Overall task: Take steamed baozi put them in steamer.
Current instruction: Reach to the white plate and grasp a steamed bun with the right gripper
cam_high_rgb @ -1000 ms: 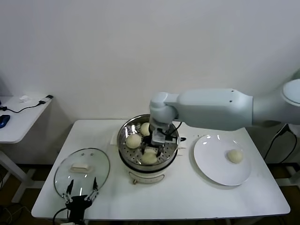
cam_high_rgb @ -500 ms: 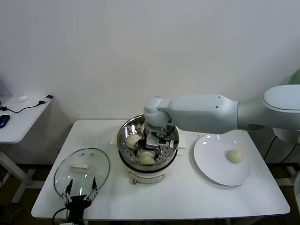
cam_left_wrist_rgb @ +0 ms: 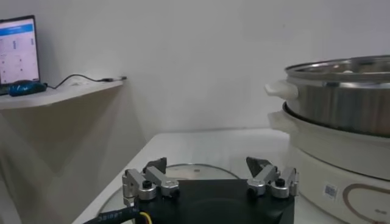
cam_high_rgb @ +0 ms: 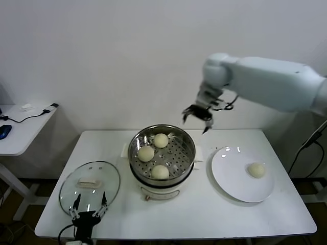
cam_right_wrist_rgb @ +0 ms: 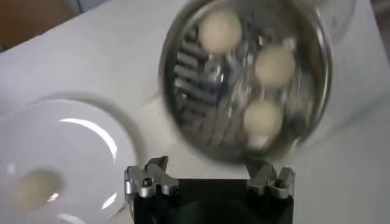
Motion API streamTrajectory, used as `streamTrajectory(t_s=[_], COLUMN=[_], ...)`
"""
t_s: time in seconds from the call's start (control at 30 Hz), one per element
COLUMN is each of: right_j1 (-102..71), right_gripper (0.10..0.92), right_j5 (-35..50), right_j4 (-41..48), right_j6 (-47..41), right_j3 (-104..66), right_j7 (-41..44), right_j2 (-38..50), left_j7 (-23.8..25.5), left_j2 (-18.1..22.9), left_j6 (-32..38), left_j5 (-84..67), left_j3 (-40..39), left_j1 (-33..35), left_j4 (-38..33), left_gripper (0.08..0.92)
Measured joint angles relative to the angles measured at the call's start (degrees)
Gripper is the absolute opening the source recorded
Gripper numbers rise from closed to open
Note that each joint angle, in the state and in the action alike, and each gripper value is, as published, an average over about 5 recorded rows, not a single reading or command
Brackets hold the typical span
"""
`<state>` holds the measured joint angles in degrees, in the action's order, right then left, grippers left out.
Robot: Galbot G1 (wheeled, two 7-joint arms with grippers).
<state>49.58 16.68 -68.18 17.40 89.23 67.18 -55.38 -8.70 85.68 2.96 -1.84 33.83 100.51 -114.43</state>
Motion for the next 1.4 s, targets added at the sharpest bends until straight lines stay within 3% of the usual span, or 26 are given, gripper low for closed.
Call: streamTrajectory(t_s=[0.3, 0.53, 1.4], right_j1=[-2.7, -11.9, -39.1], right_gripper=[0.823, 0.823, 0.823], right_j5=[2.6, 1.0, -6.9], right_j4=[0.3, 2.9, 15.7], right_j6=[-10.6, -16.6, -22.4], right_j3=[5.6, 1.5, -21.7], right_j7=[-1.8, -4.6, -11.7], right_j2=[14.2, 19.3, 17.7], left_j7=[0.1, 0.1, -0.3], left_j2=[-0.2, -0.1, 0.5], left_j6=[-0.1, -0.1, 0.6], left_j5=[-0.1, 0.1, 1.2], left_j3=[0.7, 0.9, 0.8], left_j1=[-0.1, 0.3, 1.7], left_j4=[0.1, 0.2, 0.4], left_gripper=[0.823, 0.823, 0.823])
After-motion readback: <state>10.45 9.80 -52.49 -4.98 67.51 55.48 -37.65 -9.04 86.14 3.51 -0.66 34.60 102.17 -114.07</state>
